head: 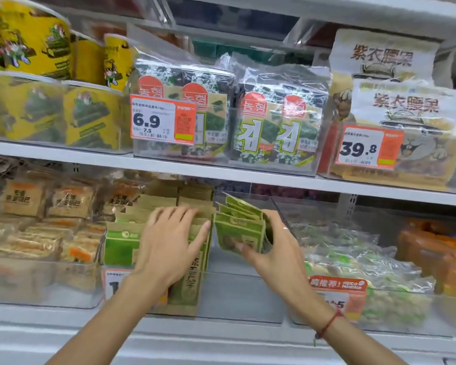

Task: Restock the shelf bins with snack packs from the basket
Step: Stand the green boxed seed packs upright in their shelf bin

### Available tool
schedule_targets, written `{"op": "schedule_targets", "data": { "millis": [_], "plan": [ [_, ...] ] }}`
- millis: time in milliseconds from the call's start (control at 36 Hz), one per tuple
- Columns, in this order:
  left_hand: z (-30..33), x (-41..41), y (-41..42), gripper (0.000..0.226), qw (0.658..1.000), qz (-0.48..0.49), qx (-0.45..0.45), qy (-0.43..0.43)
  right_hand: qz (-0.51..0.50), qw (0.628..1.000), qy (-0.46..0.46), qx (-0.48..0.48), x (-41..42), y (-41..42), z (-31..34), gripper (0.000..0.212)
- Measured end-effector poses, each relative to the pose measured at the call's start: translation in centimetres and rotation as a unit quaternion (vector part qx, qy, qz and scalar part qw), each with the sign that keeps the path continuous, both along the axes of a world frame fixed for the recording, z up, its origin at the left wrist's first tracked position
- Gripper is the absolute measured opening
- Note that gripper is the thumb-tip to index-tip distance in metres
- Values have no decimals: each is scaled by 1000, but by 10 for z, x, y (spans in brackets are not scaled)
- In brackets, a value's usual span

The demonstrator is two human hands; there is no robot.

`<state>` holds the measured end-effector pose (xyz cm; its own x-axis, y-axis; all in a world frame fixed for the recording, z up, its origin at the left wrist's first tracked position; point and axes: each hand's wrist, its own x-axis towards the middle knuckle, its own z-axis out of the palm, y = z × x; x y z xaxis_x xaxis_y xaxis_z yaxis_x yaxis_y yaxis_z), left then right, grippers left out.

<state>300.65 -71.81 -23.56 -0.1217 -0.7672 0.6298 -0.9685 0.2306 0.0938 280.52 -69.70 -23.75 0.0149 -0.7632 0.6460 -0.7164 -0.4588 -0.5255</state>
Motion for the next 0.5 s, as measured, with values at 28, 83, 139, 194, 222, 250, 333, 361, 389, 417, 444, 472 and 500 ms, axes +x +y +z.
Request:
{"op": "schedule_targets", "data": {
  "millis": [28,83,139,194,222,250,333,361,389,417,444,472,500],
  "plan": [
    [-1,1,-1,61,1000,1,-4,3,-4,1000,-15,18,2,-8,0,51],
    [-2,1,-3,58,1000,0,-17,10,-11,996,-54,65,7,-27,1,51],
    [-1,2,-3,58,1000,0,-19,15,-29,988,-80,129,9,-49,1,58],
    [0,2,-1,62,1000,-2,-6,20,-46,975,-84,201,10,-75,-1,79],
    [1,2,-1,64,1000,-4,-3,20,-43,966,-94,237,10,-87,-2,88],
    [1,2,-1,67,1000,-5,-3,19,-32,956,-108,273,11,-98,-3,93],
    [0,1,-1,66,1000,-7,-14,23,4,910,-112,400,15,-123,-3,89],
    [0,2,-1,65,1000,-7,-16,23,15,895,-100,435,16,-129,-1,81],
    [0,1,-2,64,1000,-6,-16,23,27,882,-92,462,17,-134,1,75],
    [-1,1,-3,63,1000,-5,-16,24,37,873,-85,478,17,-140,4,74],
    [0,1,-3,61,1000,-4,-16,24,38,869,-73,487,18,-145,7,76],
    [0,0,-4,60,1000,-3,-14,26,33,871,-61,487,18,-151,9,80],
    [0,0,-4,59,1000,-2,-13,28,23,876,-58,478,18,-157,9,86]
  ]
}}
